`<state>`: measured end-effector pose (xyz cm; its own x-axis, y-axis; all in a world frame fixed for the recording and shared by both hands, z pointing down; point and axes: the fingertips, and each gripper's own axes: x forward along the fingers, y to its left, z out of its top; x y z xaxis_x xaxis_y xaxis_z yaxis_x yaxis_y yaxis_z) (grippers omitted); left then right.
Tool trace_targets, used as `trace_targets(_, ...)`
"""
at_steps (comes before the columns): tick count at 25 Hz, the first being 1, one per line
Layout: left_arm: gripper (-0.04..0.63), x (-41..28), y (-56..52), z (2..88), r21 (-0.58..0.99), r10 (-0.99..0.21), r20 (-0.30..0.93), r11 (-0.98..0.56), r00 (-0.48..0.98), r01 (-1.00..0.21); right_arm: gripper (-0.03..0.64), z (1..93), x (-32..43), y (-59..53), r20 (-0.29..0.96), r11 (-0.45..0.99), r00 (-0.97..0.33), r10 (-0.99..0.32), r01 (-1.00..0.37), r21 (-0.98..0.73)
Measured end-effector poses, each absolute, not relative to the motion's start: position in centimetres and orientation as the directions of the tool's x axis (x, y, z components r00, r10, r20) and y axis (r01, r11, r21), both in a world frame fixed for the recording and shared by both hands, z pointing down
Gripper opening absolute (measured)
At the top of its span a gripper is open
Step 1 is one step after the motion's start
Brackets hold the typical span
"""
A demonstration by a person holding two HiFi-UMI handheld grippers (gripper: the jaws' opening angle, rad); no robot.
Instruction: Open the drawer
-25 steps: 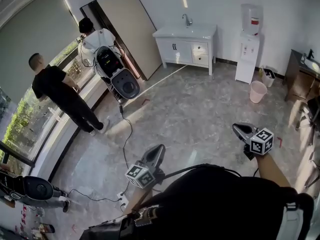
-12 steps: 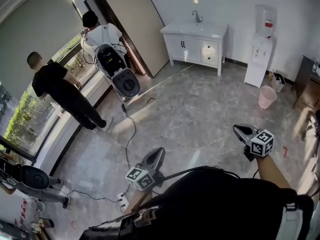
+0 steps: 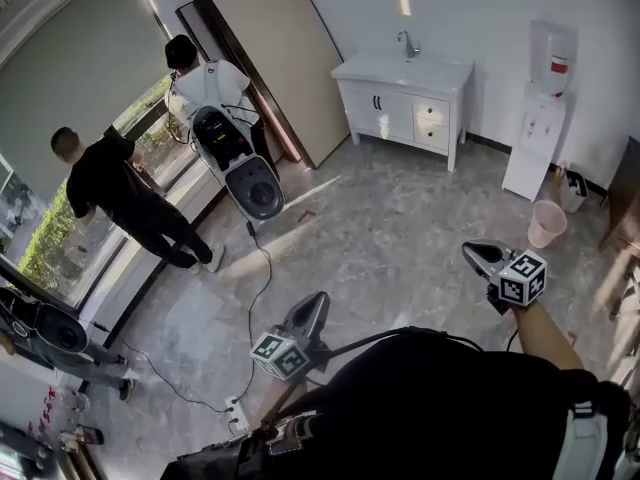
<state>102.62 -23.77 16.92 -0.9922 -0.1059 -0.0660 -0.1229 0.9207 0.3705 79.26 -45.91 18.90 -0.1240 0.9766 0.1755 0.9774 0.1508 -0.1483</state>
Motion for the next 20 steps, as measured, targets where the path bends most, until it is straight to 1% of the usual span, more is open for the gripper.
trace_targets(5,0.002,95.7,-25.6,16.9,0.371,-0.123,-0.055,0.919,-0.991,-0.135,0.002,19.8,72.7,-47.8,0.185,0.161,-0.130,0.974,0.974,-0.163)
trace_targets(10,0.002,91.3,-25.5,17.4,0.375,-0.158,-0.019,0.914,-0.987,-0.154,0.002,21.7,69.1,-48.2,0.205,0.192,-0.151,0.967,0.962,-0.196)
trace_targets(15,0.002,87.6,-22.9,18.7,0.390,-0.182,-0.030,0.903,-0.983,-0.179,0.002,23.4,66.1,-47.5,0.218,0.246,-0.201,0.955,0.947,-0.205)
trace_targets(20,0.002,84.1,-17.7,19.2,0.395,-0.238,-0.048,0.887,-0.970,-0.238,0.002,23.1,64.2,-43.3,0.227,0.299,-0.257,0.939,0.939,-0.171)
